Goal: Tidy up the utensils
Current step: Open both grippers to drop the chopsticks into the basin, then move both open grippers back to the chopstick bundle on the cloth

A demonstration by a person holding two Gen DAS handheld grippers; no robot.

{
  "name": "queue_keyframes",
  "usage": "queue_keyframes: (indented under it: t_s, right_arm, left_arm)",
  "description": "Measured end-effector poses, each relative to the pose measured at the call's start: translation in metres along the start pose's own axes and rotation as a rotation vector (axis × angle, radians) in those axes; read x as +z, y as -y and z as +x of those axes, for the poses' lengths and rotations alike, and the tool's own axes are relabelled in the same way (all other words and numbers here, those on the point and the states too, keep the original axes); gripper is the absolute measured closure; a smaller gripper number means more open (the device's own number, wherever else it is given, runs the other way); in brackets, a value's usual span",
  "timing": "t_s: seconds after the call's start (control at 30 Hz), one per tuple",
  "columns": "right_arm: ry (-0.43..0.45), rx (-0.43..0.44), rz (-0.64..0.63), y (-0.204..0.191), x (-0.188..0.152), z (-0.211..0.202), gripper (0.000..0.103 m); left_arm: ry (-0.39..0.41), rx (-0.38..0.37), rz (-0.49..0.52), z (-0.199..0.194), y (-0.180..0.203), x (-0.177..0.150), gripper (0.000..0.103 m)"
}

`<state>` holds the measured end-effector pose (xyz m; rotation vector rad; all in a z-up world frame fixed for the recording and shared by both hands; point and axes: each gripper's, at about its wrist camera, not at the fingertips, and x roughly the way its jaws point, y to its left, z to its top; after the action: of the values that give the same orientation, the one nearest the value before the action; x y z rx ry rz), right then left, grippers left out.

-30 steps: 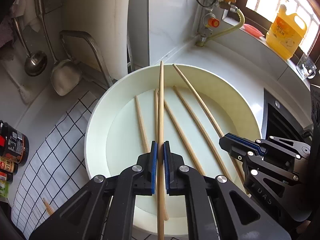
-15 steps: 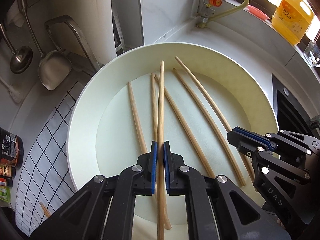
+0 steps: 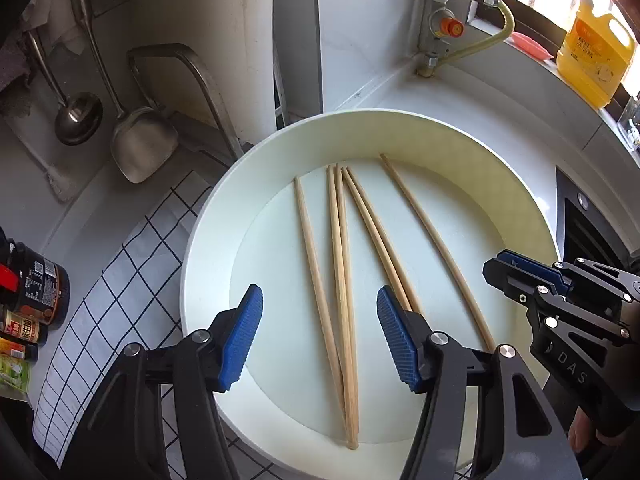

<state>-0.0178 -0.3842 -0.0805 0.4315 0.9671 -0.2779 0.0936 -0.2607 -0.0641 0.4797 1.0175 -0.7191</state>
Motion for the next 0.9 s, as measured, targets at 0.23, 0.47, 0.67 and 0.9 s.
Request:
queue_keyframes:
  t_s: [0.23, 0.47, 0.67, 0.9]
  right_arm:
    - [0.013, 0.010, -0.006, -0.004, -0.002, -0.008, 0.084]
    - [0.037, 0.024, -0.032, -0.016, -0.006, -0.023, 0.081]
    - [0.061, 0.035, -0.060, -0.029, -0.014, -0.039, 0.077]
    - [0.054, 0.052, -0.118, -0.051, -0.030, -0.050, 0.076]
  left_arm:
    - [0.028, 0.018, -0.035, -0.018, -0.011, -0.005, 0.038]
    - [0.056, 0.033, -0.075, -0.040, -0.022, -0.018, 0.036]
    - [0.081, 0.055, -0.119, -0.061, -0.033, -0.037, 0.031]
    - [0.094, 0.080, -0.182, -0.081, -0.052, -0.066, 0.030]
